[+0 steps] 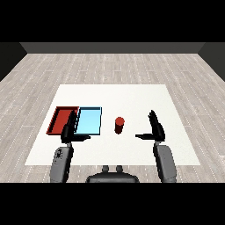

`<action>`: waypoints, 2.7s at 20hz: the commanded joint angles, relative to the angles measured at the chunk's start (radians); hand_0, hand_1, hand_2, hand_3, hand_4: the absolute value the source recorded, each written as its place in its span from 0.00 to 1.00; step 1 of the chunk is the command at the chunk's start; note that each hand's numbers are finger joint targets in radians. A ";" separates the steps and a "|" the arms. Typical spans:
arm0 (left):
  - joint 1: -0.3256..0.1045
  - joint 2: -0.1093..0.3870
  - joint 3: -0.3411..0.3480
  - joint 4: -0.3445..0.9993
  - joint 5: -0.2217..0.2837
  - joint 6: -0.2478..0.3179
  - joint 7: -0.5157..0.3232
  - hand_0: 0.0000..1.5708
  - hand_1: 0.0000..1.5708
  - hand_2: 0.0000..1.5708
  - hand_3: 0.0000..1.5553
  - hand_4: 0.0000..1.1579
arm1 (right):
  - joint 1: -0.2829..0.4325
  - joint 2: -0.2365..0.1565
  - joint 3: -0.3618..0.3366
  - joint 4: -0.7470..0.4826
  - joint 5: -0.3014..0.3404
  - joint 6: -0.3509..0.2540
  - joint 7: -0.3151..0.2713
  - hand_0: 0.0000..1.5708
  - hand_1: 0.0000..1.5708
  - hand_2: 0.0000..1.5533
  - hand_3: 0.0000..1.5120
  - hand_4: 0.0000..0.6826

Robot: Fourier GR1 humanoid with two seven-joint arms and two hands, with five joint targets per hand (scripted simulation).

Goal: Pick the red can and put it in the red box

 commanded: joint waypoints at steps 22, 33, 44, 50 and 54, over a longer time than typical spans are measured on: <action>0.025 -0.031 0.004 0.037 0.053 -0.039 -0.267 0.00 0.00 0.00 0.00 0.00 | -0.076 0.054 0.003 0.142 -0.055 0.046 -0.143 0.00 0.00 0.00 0.00 0.00; 0.001 -0.015 0.033 0.083 0.067 -0.037 -0.287 0.00 0.00 0.00 0.00 0.00 | -0.180 0.055 0.023 0.319 -0.081 0.047 -0.169 0.00 0.00 0.00 0.00 0.00; -0.011 -0.013 0.047 0.068 0.090 -0.033 -0.267 0.00 0.00 0.00 0.00 0.00 | -0.292 0.088 0.140 0.582 -0.197 -0.035 -0.307 0.00 0.00 0.00 0.00 0.00; 0.069 -0.019 0.024 0.013 0.109 -0.074 -0.294 0.00 0.00 0.00 0.00 0.00 | -0.333 0.060 0.081 0.714 -0.228 0.034 -0.358 0.00 0.00 0.00 0.00 0.00; 0.043 -0.015 0.016 -0.004 0.086 -0.044 -0.243 0.00 0.00 0.00 0.00 0.00 | -0.329 0.088 0.188 0.631 -0.253 -0.086 -0.287 0.00 0.00 0.00 0.00 0.00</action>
